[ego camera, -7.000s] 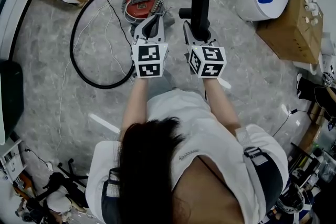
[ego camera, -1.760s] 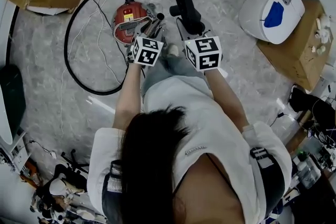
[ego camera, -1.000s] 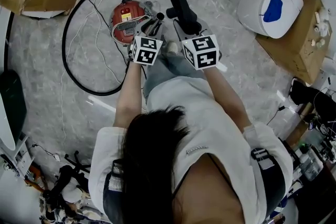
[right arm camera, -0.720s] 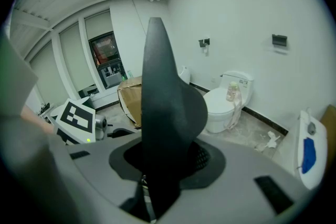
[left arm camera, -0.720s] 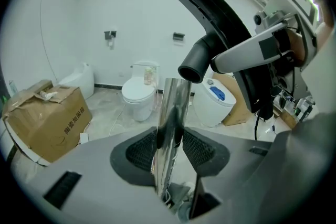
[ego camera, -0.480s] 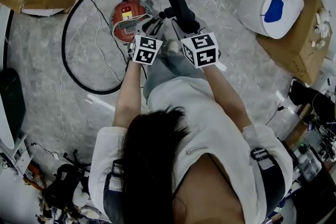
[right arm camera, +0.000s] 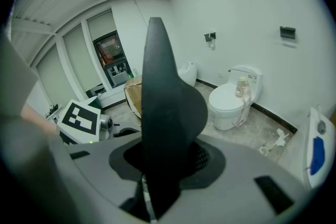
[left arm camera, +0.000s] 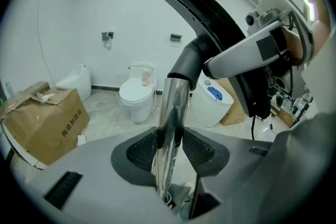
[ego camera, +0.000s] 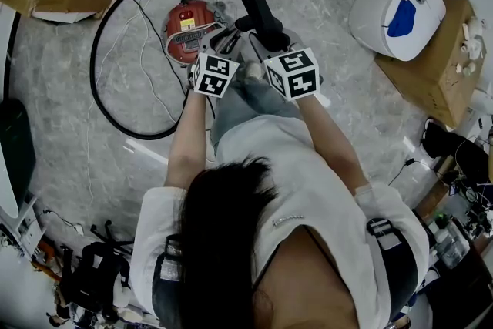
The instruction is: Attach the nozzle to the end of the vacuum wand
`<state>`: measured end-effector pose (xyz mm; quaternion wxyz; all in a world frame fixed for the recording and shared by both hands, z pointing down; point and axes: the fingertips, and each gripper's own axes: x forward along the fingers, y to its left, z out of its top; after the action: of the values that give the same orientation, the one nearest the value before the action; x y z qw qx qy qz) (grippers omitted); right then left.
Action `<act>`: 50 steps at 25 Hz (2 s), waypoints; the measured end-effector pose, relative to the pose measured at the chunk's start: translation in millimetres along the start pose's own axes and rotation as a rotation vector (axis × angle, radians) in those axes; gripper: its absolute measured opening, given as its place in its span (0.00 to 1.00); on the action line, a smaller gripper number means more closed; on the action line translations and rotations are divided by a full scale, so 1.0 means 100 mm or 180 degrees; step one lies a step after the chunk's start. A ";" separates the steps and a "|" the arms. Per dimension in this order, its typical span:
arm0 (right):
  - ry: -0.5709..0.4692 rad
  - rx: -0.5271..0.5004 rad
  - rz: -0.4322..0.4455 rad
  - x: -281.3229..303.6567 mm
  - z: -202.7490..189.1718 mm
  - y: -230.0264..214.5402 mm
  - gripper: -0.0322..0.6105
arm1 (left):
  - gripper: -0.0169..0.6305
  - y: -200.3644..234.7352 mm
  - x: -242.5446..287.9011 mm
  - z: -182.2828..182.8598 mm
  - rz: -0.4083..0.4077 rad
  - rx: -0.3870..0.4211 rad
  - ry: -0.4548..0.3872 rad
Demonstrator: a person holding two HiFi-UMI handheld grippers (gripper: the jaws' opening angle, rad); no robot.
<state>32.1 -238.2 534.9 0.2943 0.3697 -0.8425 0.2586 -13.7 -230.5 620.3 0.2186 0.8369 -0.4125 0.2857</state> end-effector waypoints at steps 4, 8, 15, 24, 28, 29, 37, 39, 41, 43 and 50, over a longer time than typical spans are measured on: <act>0.0012 -0.0104 0.0016 0.02 0.04 0.04 0.27 | 0.26 0.01 0.00 -0.01 -0.0030 0.0017 -0.0006; 0.0115 -0.0446 -0.0022 0.02 0.05 0.08 0.27 | 0.26 -0.01 0.00 0.00 -0.0050 0.0050 -0.0002; 0.0289 -0.0852 -0.0036 0.04 0.08 0.09 0.27 | 0.26 -0.03 0.01 0.00 -0.0078 0.0073 0.0016; 0.0517 -0.1121 0.0088 0.09 0.08 0.14 0.26 | 0.25 -0.02 0.00 -0.02 -0.0148 0.0189 0.0082; 0.0781 -0.1325 0.0207 0.13 -0.01 0.17 0.25 | 0.25 -0.03 0.01 -0.03 -0.0172 0.0235 0.0132; 0.0829 -0.1346 0.0252 0.14 -0.03 0.18 0.25 | 0.25 -0.03 0.01 -0.02 -0.0176 0.0242 0.0141; 0.0815 -0.1165 0.0321 0.18 -0.02 0.20 0.25 | 0.25 0.01 0.02 -0.02 -0.0208 0.0221 0.0129; 0.0772 -0.1156 0.0303 0.19 0.00 0.20 0.25 | 0.25 0.02 0.02 -0.02 -0.0215 0.0224 0.0117; 0.0718 -0.1125 0.0299 0.20 0.00 0.20 0.26 | 0.25 0.02 0.02 -0.02 -0.0220 0.0220 0.0107; 0.0662 -0.1032 0.0352 0.20 -0.02 0.21 0.34 | 0.25 0.02 0.03 -0.03 -0.0221 0.0216 0.0102; 0.0360 -0.0765 0.0290 0.15 0.07 0.13 0.56 | 0.25 0.02 0.04 -0.03 -0.0218 0.0283 0.0130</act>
<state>11.9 -242.0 537.7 0.3714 0.2780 -0.8654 0.1893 -14.4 -232.1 625.6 0.1993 0.8534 -0.3660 0.3131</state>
